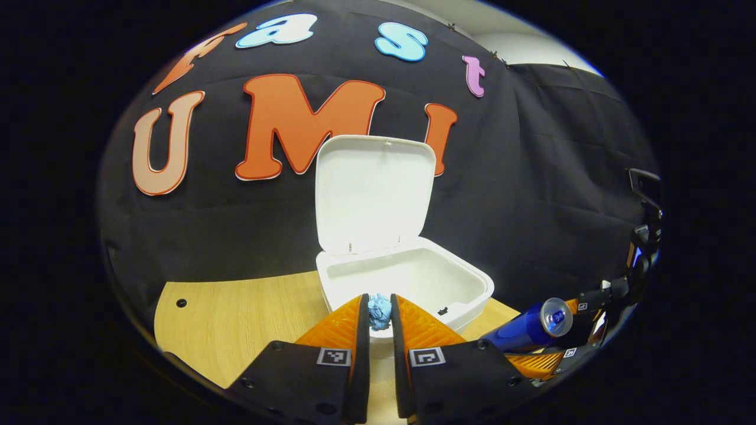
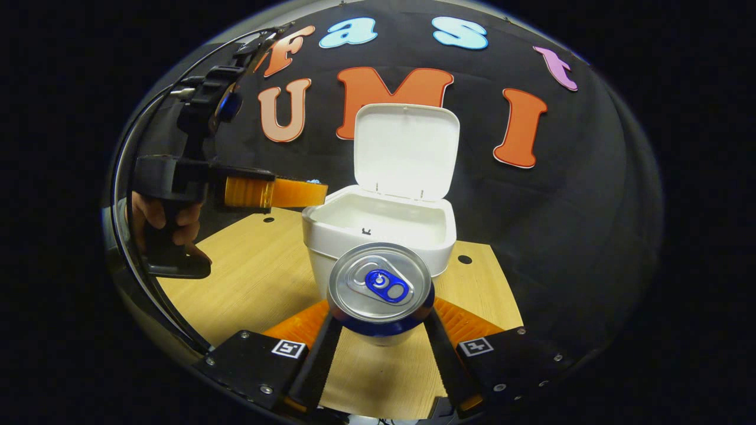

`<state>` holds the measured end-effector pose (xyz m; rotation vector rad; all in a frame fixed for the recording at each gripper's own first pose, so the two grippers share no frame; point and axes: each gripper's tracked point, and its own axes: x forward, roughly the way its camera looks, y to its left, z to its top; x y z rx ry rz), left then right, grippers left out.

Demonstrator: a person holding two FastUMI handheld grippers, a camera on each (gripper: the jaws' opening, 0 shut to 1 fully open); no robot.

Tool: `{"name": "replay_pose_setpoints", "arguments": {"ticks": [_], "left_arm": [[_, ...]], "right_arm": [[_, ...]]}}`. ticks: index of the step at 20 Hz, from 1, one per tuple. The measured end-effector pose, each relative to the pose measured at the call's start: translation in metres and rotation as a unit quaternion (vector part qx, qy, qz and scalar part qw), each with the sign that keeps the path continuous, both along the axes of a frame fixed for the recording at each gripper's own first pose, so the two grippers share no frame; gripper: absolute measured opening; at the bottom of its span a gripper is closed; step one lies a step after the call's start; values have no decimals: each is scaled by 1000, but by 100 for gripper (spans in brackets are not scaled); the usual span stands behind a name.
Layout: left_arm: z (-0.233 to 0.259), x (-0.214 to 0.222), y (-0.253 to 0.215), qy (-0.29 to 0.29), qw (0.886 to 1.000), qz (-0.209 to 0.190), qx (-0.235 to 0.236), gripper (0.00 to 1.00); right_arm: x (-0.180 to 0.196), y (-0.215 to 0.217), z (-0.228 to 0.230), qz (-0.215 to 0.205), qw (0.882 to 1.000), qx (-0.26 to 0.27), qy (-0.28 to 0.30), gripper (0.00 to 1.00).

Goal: Press the lid of the desktop garbage bin to open it, pick up the crumpled paper on the desktop and throw it into the bin, then pick up the pop can on the desktop and drop it into the bin, and finally close the garbage bin lid.

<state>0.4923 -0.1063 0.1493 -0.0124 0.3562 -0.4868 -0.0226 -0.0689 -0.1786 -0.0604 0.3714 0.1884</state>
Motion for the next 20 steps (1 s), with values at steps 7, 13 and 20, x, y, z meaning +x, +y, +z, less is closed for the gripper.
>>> {"name": "replay_pose_setpoints", "arguments": {"ticks": [7, 13, 20], "left_arm": [[-16, 5, -5, -5, 1000, -14, 21, 34], [-13, -1, 2, -22, 999, -19, 16, 71], [-12, -10, 39, -42, 998, 10, 41, 94]], "right_arm": [[5, -17, 28, -35, 999, -7, -29, 79], [20, -19, 60, -45, 997, -21, -64, 79], [44, -13, 85, -36, 995, -36, -89, 79]]}}
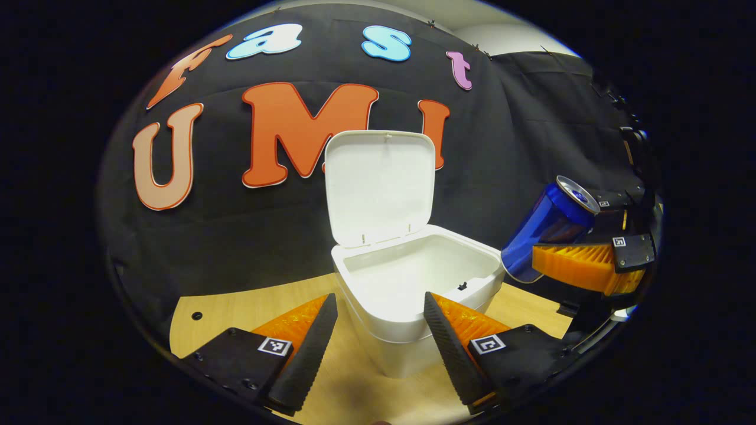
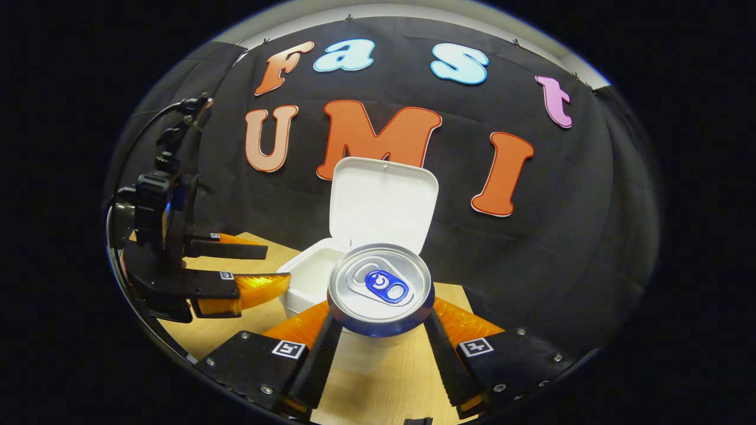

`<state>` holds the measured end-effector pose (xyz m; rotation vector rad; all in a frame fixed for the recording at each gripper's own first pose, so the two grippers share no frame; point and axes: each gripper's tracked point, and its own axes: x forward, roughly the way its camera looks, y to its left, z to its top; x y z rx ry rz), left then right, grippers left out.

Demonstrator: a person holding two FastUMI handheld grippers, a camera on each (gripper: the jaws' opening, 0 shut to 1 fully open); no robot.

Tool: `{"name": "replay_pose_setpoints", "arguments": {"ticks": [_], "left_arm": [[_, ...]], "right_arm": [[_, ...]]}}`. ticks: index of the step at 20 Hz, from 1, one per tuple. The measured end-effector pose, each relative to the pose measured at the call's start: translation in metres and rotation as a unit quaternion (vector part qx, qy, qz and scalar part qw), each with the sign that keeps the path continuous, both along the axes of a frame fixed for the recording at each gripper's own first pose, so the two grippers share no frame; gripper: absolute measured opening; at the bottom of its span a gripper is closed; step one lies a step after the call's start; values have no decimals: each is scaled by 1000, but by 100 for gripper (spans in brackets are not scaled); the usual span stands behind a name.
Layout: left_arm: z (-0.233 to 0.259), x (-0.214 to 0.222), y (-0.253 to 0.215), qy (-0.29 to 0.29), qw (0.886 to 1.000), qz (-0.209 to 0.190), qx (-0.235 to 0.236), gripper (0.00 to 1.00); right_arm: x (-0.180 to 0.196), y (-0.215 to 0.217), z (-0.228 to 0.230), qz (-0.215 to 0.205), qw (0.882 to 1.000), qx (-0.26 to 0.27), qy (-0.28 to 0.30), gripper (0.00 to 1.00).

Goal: Press the lid of the desktop garbage bin to open it, pick up the crumpled paper on the desktop and throw it into the bin, then pick up the pop can on the desktop and drop it into the bin, and finally close the garbage bin lid.

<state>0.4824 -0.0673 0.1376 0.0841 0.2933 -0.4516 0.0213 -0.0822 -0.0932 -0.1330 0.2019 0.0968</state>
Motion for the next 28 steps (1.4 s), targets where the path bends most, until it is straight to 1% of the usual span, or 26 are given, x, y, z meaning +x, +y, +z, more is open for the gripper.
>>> {"name": "replay_pose_setpoints", "arguments": {"ticks": [4, 7, 9, 12, 16, 19, 20, 21, 24, 25, 26, 27, 28], "left_arm": [[2, -4, 25, -13, 999, 24, 18, 95], [8, -7, 42, -23, 999, 42, 19, 95], [12, -10, 53, -32, 998, 55, 22, 95], [14, -12, 72, -39, 996, 78, 29, 95], [6, -16, 100, -29, 993, 113, 35, 96], [3, -17, 116, -22, 990, 132, 34, 96], [2, -17, 119, -20, 990, 136, 34, 92], [2, -18, 122, -18, 990, 139, 34, 96], [-2, -18, 128, -11, 989, 144, 35, 96], [-2, -18, 128, -10, 989, 145, 35, 92], [-3, -19, 130, -10, 989, 144, 36, 92], [-3, -19, 131, -9, 989, 143, 36, 96], [-3, -18, 132, -8, 989, 143, 38, 96]], "right_arm": [[15, 5, 10, 11, 1000, -2, -14, 79], [29, 9, 9, 17, 1000, -5, -13, 79], [37, 12, 4, 22, 1000, -4, -7, 79], [49, 4, 1, 23, 1000, -17, 3, 79], [58, 3, -12, 30, 999, -23, 24, 80], [63, 1, -24, 30, 998, -39, 40, 79], [64, 1, -28, 29, 998, -40, 45, 79], [65, 0, -30, 27, 998, -39, 52, 79], [67, -2, -38, 22, 997, -36, 71, 80], [67, -3, -40, 23, 996, -34, 78, 80], [66, -3, -43, 23, 996, -33, 85, 80], [65, -2, -45, 24, 995, -35, 90, 79], [66, -2, -45, 23, 995, -34, 91, 80]]}}
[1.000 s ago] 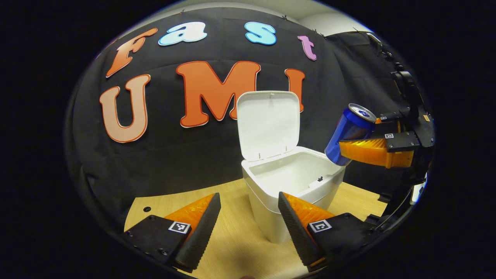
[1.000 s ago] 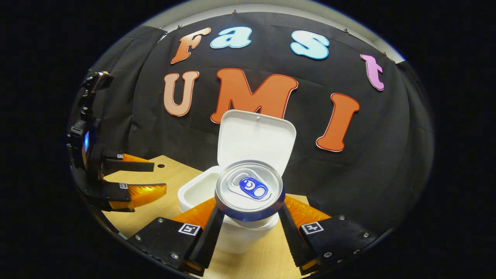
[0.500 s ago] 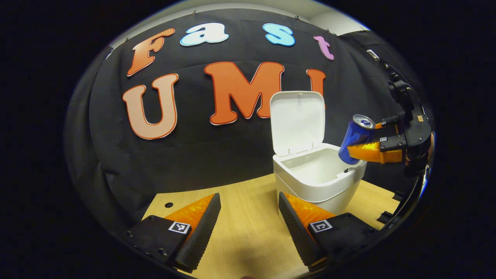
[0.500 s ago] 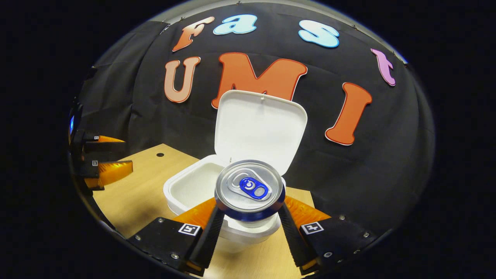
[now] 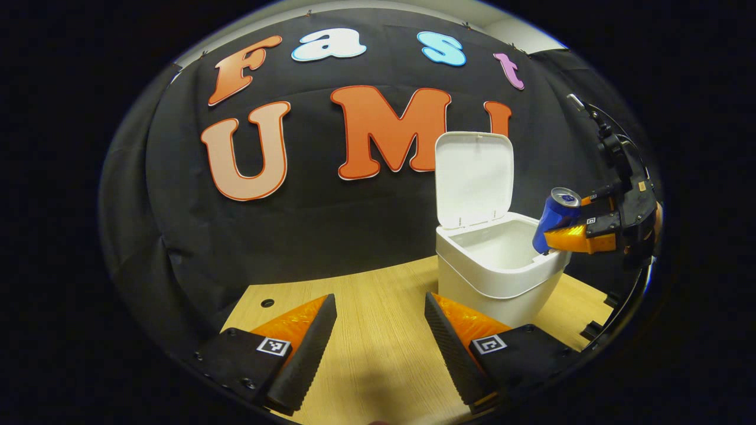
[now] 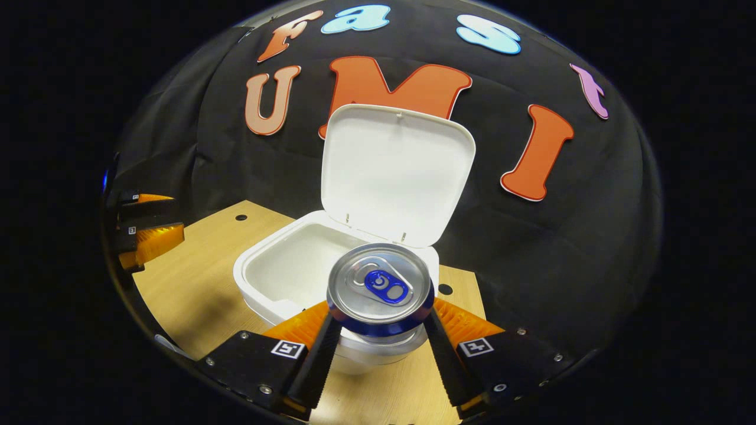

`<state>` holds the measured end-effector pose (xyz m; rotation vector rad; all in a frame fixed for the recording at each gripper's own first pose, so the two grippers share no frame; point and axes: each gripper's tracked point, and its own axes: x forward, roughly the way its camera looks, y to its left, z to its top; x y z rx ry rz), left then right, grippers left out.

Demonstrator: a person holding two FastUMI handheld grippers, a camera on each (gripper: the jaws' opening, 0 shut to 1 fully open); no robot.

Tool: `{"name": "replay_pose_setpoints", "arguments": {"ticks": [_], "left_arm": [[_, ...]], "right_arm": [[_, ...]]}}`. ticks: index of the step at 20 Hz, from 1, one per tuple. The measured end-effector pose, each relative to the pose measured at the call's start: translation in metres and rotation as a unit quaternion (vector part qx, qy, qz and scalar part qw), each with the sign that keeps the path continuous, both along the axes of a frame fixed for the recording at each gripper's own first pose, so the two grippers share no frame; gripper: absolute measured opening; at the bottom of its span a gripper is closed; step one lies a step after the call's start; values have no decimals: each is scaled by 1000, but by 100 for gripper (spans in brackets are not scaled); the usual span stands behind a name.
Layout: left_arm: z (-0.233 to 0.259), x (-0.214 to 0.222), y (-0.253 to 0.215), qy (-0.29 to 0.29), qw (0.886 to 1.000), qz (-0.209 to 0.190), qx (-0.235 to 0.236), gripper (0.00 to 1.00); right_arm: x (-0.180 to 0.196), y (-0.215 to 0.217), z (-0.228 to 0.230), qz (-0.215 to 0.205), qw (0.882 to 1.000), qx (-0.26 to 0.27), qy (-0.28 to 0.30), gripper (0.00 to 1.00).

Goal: Press the lid of the desktop garbage bin to open it, pick up the crumpled paper on the desktop and throw it into the bin, then pick up the pop can on the desktop and drop it into the bin, and finally close the garbage bin lid.

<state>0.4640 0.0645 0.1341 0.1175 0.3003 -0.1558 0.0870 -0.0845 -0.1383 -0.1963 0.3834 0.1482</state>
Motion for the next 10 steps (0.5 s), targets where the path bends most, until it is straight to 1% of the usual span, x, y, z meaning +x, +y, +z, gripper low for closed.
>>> {"name": "replay_pose_setpoints", "arguments": {"ticks": [5, 8, 9, 10], "left_arm": [[0, 0, 2, 2, 1000, -2, -1, 96], [-1, -1, 7, 2, 1000, 1, -2, 96], [0, -1, 10, 0, 1000, 3, -1, 92], [1, -2, 14, -1, 1000, 5, 0, 92]], "right_arm": [[3, -2, 2, -6, 1000, -6, 7, 82], [7, -1, 16, -4, 1000, -11, -7, 83], [11, 1, 22, -3, 1000, -13, -13, 82], [15, 2, 30, -2, 1000, -17, -21, 83]]}}
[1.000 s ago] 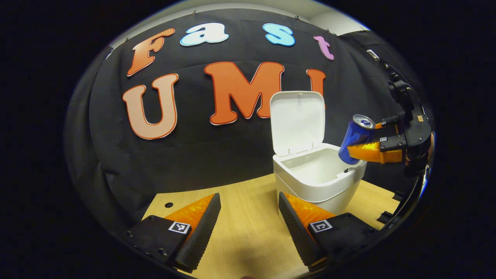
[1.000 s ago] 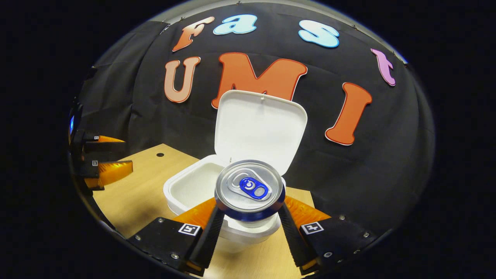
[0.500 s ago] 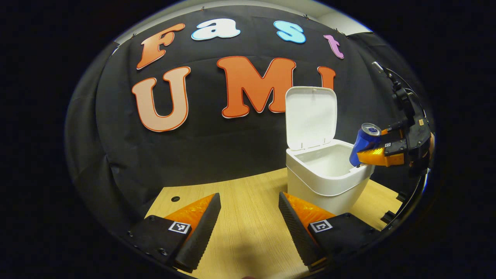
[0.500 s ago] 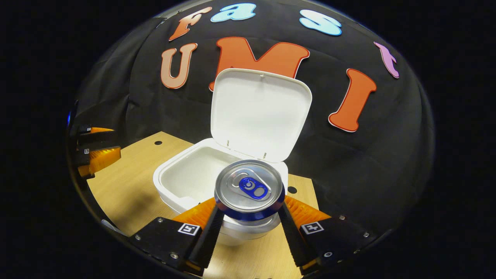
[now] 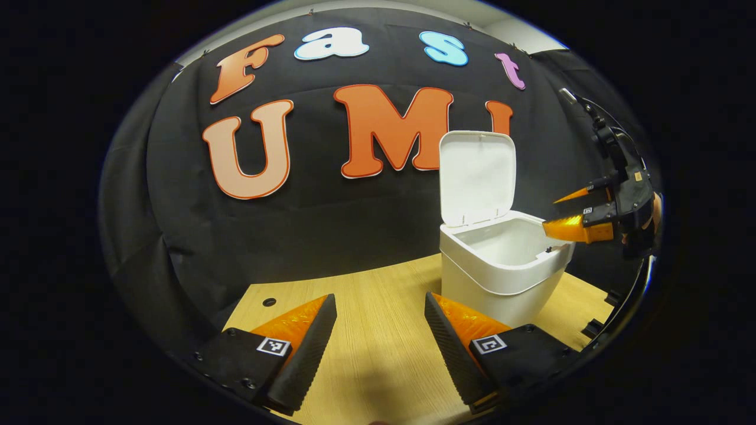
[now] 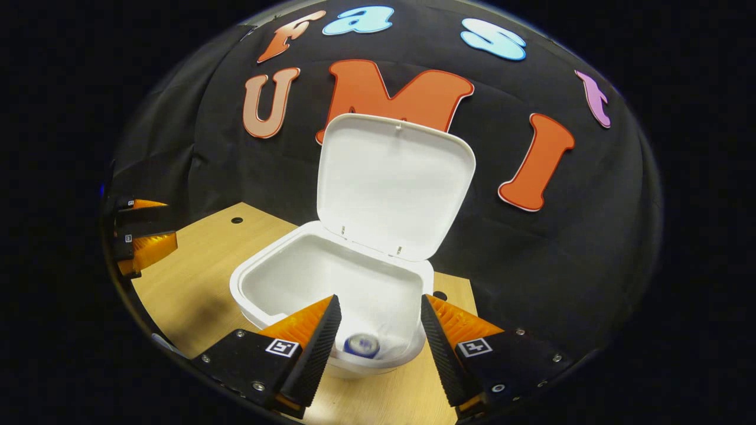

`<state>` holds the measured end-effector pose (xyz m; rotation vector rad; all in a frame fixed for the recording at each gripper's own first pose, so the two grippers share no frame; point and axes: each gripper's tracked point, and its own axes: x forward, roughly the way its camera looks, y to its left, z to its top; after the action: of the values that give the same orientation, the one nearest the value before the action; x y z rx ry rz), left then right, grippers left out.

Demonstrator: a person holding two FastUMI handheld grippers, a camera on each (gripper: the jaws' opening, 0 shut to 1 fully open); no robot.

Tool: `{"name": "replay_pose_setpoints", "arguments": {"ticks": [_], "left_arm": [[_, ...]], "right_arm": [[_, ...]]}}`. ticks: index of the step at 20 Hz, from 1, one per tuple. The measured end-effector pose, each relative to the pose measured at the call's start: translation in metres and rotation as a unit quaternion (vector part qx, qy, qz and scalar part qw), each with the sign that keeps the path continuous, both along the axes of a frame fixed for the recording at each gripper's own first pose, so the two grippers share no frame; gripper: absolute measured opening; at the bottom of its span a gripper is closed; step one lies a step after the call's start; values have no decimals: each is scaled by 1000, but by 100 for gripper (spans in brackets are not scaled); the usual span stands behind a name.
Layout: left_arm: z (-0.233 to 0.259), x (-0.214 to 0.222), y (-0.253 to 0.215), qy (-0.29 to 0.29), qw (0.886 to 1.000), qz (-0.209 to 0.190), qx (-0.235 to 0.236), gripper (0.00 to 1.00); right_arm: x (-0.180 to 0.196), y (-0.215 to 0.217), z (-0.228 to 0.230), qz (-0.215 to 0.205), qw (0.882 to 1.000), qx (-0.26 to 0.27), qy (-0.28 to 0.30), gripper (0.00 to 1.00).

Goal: Press the lid of the desktop garbage bin to open it, pick up the crumpled paper on the desktop and throw it into the bin, then pick up the pop can on the desktop and drop it into the bin, and finally close the garbage bin lid.

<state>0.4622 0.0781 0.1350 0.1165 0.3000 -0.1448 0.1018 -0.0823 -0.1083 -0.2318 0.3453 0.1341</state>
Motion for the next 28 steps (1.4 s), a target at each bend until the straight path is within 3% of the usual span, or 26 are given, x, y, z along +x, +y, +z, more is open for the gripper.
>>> {"name": "replay_pose_setpoints", "arguments": {"ticks": [1, 11, 16, 17, 18, 21, 23, 28], "left_arm": [[1, -1, 4, -1, 1000, 3, 2, 96], [-3, -16, 54, 1, 998, 62, -1, 96], [-5, -26, 74, 1, 996, 89, 3, 92], [-6, -28, 78, 1, 996, 93, 4, 96], [-5, -29, 83, -1, 995, 97, 4, 92], [-2, -37, 104, -7, 993, 117, 13, 96], [1, -45, 120, -12, 991, 130, 19, 92], [13, -55, 155, -30, 985, 166, 24, 95]], "right_arm": [[3, 1, 9, 3, 1000, -3, -9, 83], [53, 16, 132, 23, 992, -7, -125, 82], [80, 20, 176, 14, 984, 0, -176, 82], [88, 21, 184, 9, 983, 3, -183, 82], [95, 21, 192, 3, 982, 4, -191, 82], [112, 30, 203, 5, 979, 7, -203, 82], [122, 34, 200, 2, 981, 11, -194, 82], [129, 40, 178, 2, 987, 10, -159, 82]]}}
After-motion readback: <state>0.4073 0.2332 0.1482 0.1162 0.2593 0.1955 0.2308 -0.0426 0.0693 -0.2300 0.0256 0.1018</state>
